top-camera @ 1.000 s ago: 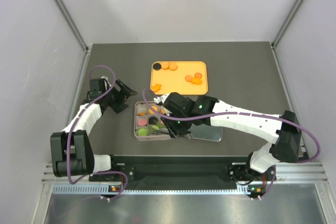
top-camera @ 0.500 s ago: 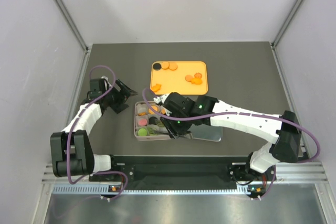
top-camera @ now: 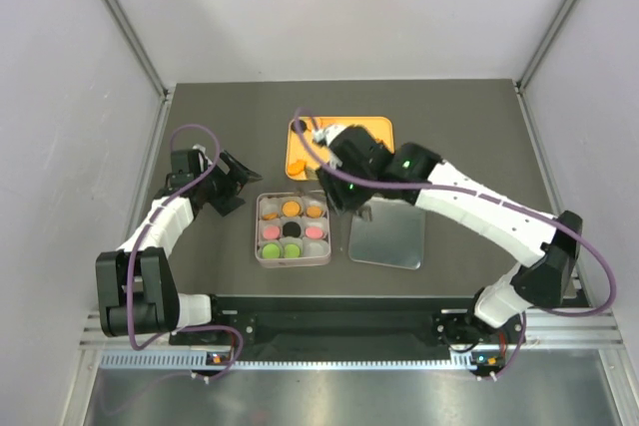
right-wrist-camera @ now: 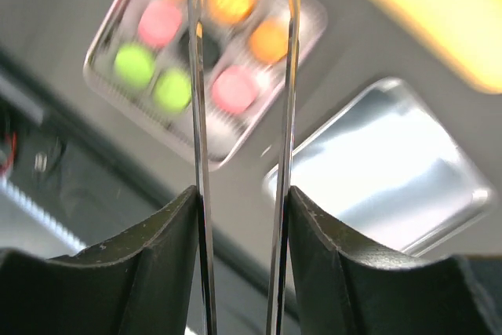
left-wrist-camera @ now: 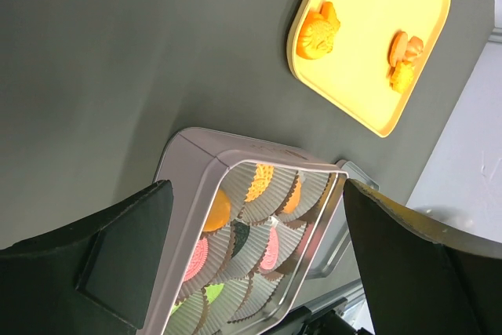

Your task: Pack the cookies

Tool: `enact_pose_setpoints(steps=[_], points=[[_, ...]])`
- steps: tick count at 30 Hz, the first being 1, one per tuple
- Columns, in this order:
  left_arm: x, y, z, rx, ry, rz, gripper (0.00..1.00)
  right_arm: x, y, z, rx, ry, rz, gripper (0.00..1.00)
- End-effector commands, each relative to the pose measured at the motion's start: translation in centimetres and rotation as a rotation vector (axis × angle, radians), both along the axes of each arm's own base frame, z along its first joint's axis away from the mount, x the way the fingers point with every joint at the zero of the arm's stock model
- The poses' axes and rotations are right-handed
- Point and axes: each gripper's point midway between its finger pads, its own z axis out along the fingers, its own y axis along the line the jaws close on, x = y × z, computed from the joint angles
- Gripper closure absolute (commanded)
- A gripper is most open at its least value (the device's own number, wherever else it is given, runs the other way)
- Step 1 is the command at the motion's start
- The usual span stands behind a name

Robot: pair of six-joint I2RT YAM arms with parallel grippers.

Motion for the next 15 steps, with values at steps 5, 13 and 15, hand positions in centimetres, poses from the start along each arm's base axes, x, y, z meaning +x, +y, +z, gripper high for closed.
enact_pose_setpoints(steps=[5,13,15], points=[[0.8,0.1,0.7,-0.004,-0.048,-0.006,0.06,11.8,-3.8,4.3,0.027,-0.201,-0.223,0.54],[0.9,0.0,1.4,-0.005,-0.060,-0.015,0.06,21.0,-4.3,-0.4,-0.042,-0.214,-0.358,0.55],[0.9,0.1,1.4,-0.007,-0.059,-0.014,0.06,22.7,-4.1,-1.7,-0.042,-0.205,-0.363,0.55]])
